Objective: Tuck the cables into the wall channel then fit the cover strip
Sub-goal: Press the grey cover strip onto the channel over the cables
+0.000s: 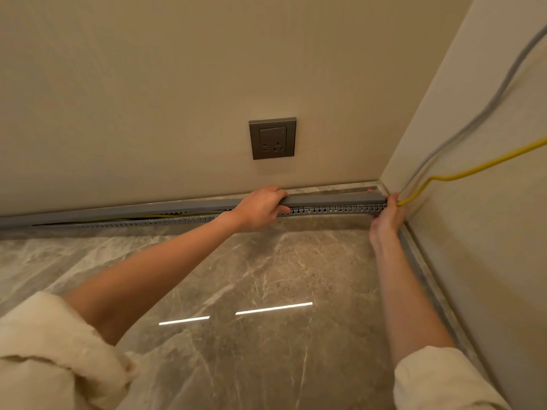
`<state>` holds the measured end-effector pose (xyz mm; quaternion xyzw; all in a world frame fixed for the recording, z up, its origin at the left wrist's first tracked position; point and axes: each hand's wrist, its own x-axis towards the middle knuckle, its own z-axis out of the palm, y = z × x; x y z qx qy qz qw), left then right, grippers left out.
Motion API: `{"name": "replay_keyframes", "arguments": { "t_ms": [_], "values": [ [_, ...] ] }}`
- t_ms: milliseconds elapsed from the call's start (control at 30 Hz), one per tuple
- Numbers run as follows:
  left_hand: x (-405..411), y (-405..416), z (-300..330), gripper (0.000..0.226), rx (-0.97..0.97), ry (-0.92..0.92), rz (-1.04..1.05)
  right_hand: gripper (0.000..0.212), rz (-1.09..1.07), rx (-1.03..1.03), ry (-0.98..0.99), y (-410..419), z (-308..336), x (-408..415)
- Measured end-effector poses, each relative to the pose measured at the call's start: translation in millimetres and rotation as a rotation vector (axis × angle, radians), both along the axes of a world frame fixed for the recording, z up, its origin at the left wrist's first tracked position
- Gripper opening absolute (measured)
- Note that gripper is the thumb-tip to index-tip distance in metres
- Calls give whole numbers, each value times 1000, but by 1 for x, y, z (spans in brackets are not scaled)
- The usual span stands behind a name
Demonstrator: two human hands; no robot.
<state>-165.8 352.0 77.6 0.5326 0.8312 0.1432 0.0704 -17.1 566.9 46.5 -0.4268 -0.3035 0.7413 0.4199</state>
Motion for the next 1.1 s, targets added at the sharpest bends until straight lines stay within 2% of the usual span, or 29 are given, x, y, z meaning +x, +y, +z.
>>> {"name": "replay_keyframes", "arguments": {
  "t_ms": [100, 267, 300, 433, 500, 667, 867, 1100],
  "values": [
    [2, -1, 2, 30, -11, -2, -5, 30, 8, 88, -30, 1, -2, 0],
    [3, -4, 3, 31, -13, -5, -18, 30, -68, 60, -79, 4, -5, -2],
    [2, -3, 4, 31, -17, -5, -24, 30, -83, 40, -43, 3, -3, -3],
    [-1, -2, 9, 33, -46, -33, -47, 29, -134, -96, 338, -5, 11, -6],
    [-2, -1, 11, 31, -59, -41, -52, 32, -139, -152, 422, -7, 17, -6],
    [0, 2, 11, 27, -60, -95, -29, 38, -121, -255, 540, -6, 22, -5],
    [-1, 6, 15, 27, -103, -114, -39, 44, -110, -262, 552, -6, 24, -6],
    [1, 1, 17, 27, -44, -63, -63, 47, -99, -301, 604, -3, 32, -9]
  ]
}}
